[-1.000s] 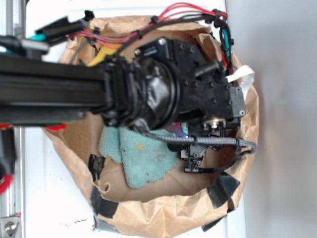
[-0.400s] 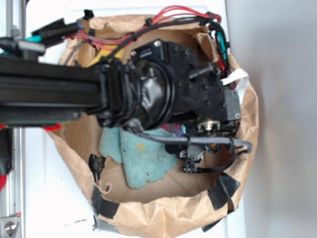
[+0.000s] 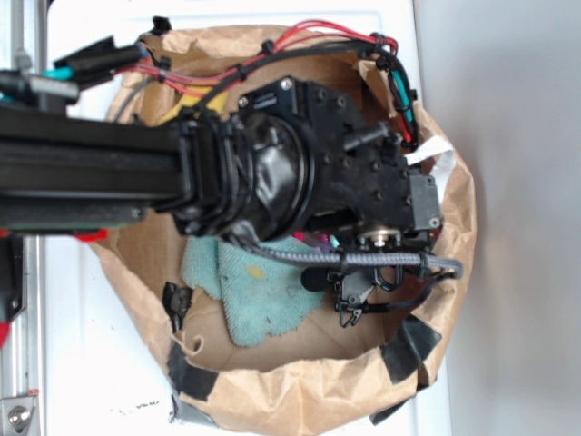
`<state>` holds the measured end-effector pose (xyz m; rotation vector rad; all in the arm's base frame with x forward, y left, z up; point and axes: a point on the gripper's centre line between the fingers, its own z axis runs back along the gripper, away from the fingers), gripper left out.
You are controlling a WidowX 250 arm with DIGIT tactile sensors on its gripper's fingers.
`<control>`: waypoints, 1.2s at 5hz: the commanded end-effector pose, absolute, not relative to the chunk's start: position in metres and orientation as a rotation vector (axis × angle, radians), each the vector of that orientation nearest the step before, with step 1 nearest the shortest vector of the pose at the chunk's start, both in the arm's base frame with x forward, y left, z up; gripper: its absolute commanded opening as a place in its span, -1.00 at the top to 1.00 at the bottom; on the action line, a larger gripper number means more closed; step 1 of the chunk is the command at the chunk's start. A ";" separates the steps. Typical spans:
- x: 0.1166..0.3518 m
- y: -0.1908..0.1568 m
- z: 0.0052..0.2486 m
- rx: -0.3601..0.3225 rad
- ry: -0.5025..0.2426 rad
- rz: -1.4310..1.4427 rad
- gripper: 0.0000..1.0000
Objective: Grab the multicolored rope.
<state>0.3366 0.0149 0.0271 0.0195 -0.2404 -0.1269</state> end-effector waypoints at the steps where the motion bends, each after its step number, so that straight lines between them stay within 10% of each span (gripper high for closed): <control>1: 0.342 0.015 0.044 0.023 -0.282 -0.128 1.00; 3: 0.332 0.026 0.065 -0.001 -0.239 -0.076 1.00; 6: 0.293 0.032 0.173 -0.163 -0.278 -0.034 1.00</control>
